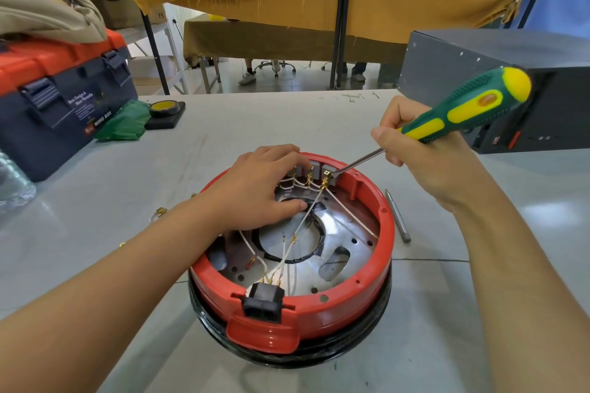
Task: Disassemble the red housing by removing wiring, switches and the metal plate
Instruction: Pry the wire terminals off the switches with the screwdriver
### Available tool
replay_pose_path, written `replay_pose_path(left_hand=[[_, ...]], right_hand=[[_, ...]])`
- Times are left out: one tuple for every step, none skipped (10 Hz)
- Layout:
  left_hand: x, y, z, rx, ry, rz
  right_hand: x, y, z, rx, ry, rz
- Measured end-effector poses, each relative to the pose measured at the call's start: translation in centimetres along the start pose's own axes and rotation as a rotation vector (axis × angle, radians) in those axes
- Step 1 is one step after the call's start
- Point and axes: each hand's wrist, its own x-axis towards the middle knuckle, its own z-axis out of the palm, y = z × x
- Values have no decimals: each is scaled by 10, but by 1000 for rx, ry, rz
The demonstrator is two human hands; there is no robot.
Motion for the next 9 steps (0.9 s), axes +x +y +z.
replay_pose_path(left_hand=[[0, 0, 0, 3, 6, 8], [0, 1, 0, 4, 8, 8], [0, 1, 0, 3, 8, 6], [0, 1, 0, 7, 5, 2], [0, 1, 0, 8, 0, 0], [0, 1, 0, 10, 2, 1], [0, 2, -1, 12, 6, 2], [-1, 2, -1, 15, 2, -2], [0, 3, -1, 10, 2, -5]], right_hand=[[1, 7, 0, 100, 19, 55], [2, 13, -2, 189, 45, 94], [4, 20, -3, 255, 58, 124], [4, 25, -4, 356, 82, 169], [3, 28, -4, 413, 102, 198], [3, 29, -3, 420, 108, 201], [3, 28, -4, 417, 114, 201], [3, 29, -2, 417, 107, 208], [2, 29, 11, 372, 28, 228]])
